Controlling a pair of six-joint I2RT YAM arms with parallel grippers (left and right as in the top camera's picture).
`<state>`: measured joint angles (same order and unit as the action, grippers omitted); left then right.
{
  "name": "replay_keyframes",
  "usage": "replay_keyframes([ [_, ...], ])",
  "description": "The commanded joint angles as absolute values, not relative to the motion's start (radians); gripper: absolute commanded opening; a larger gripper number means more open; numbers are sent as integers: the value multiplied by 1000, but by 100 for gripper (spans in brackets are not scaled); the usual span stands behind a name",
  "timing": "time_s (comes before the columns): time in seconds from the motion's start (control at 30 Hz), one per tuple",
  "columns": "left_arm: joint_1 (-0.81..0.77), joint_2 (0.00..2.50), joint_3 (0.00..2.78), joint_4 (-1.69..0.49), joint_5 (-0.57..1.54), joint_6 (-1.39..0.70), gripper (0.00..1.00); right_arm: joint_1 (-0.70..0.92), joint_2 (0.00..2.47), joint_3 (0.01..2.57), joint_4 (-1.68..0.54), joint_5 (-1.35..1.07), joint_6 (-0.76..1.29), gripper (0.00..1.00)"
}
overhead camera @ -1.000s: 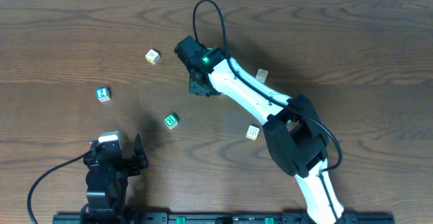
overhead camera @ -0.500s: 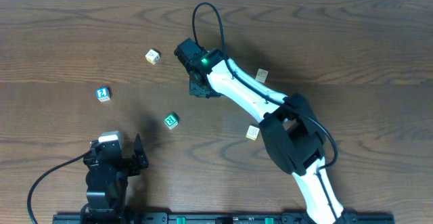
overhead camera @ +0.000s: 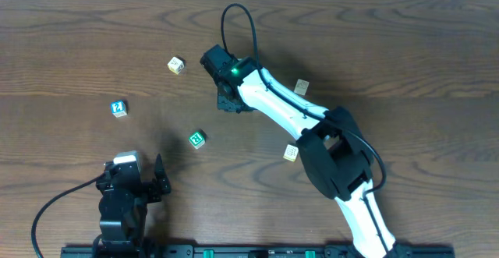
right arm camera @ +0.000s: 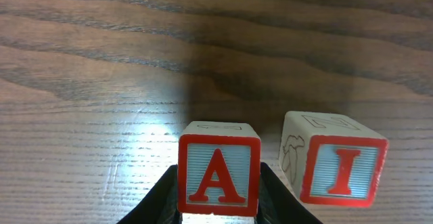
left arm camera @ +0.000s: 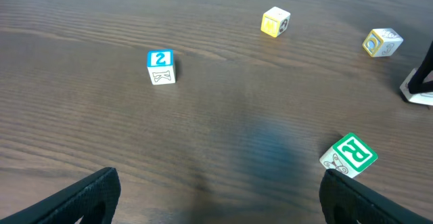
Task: Spell out Ai2
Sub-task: 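Lower the 'A' block left of the 'I' block and release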
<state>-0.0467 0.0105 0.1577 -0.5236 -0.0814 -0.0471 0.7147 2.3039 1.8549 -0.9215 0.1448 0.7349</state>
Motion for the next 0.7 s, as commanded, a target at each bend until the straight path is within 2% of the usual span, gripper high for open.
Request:
replay_keyframes([
  [0.0,-42,4,142,-524,-84,-29,95,713,2326,1847,-919,162,743,1],
  [0.1,-42,4,142,-524,-84,-29,95,713,2326,1847,-916,171,743,2],
  [0.17,-42,4,142,-524,-84,-29,95,713,2326,1847,-916,173,743,8],
  [0.23,-42,4,142,-524,-84,-29,95,713,2326,1847,-916,173,743,23],
  [0.33,-42,4,142,-524,-84,-29,95,713,2326,1847,-916,177,743,36],
  [0.47,-42,4,142,-524,-84,-29,95,713,2326,1847,-916,177,743,42],
  [0.67,-42,4,142,-524,-84,-29,95,713,2326,1847,-916,177,743,41],
])
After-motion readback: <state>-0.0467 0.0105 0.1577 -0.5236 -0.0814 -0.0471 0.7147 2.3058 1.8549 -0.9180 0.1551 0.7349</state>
